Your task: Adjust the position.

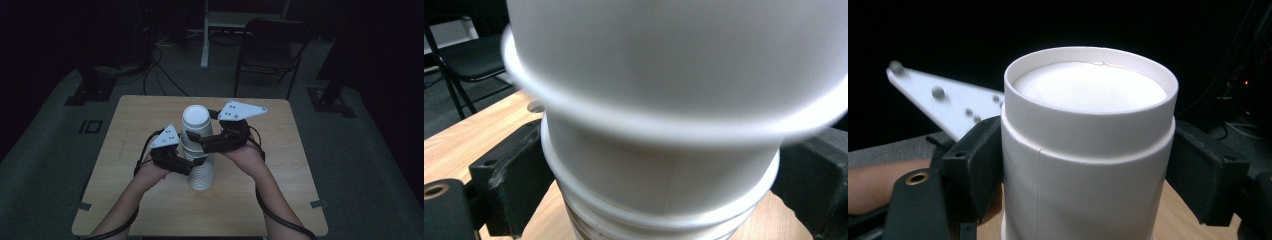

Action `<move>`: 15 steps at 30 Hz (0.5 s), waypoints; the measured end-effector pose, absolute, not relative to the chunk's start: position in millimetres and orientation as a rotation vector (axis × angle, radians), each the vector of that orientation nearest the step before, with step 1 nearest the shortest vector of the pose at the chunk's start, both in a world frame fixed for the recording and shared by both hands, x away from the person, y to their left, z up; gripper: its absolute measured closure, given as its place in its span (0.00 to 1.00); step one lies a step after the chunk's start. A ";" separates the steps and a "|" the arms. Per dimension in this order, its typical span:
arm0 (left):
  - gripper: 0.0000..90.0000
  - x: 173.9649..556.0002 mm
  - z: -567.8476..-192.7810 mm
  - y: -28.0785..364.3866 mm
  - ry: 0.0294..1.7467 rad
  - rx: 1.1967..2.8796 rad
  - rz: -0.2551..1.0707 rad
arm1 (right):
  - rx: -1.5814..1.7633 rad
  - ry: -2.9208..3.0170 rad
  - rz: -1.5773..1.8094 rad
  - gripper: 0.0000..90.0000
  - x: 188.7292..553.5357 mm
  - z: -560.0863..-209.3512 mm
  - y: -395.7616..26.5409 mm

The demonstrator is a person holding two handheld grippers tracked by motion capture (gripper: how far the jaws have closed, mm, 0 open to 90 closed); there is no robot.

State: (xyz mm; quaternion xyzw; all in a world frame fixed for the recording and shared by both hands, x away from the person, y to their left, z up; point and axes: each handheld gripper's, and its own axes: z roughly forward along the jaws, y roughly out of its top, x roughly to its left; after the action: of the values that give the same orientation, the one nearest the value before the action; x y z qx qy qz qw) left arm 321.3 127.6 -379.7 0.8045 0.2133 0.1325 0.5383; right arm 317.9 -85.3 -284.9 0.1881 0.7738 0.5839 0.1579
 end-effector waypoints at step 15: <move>0.07 321.4 -379.4 127.5 0.509 1.915 0.315 | 0.482 2.149 1.704 0.23 311.8 -247.4 -82.6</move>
State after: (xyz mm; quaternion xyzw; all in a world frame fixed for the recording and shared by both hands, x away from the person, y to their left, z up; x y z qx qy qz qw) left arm 321.4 127.5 -379.4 0.8047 0.2138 0.1324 0.5378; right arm 311.8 -82.6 -247.4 0.1704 0.7595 0.6022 0.1774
